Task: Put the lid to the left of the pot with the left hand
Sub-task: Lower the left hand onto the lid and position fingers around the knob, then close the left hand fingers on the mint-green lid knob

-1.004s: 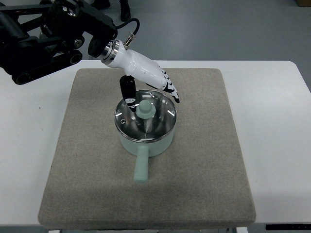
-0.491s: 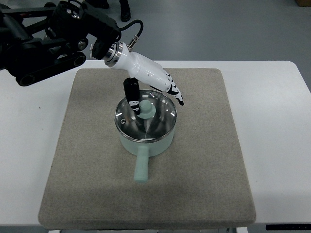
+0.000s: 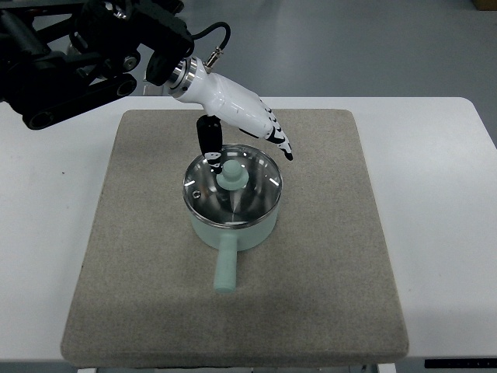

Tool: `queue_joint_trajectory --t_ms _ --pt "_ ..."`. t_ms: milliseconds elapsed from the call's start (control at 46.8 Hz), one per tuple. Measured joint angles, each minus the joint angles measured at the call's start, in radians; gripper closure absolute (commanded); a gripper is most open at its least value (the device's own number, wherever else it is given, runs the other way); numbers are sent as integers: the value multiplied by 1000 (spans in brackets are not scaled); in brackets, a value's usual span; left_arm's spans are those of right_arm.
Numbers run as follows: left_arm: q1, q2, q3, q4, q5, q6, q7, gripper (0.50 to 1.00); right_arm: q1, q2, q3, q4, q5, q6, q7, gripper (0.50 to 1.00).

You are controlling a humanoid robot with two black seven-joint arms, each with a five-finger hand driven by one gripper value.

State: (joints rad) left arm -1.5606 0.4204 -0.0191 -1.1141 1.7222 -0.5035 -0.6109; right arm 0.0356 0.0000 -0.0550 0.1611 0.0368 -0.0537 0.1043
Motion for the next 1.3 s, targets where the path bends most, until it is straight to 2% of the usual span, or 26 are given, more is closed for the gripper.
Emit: queue_joint_trajectory --t_ms 641,747,811,897,1302 --pt "-1 0 1 -10 41 -3 0 523 0 0 0 0 0 0 0 576" --pt "6 0 4 -10 41 -3 0 551 0 0 1 0 0 0 0 576" --pt "9 0 6 -10 40 -3 0 606 0 0 1 0 0 0 0 576" --pt "10 0 7 -10 40 -3 0 634 0 0 0 0 0 0 0 576" --pt "13 0 8 -10 40 -3 0 613 0 0 0 0 0 0 0 576"
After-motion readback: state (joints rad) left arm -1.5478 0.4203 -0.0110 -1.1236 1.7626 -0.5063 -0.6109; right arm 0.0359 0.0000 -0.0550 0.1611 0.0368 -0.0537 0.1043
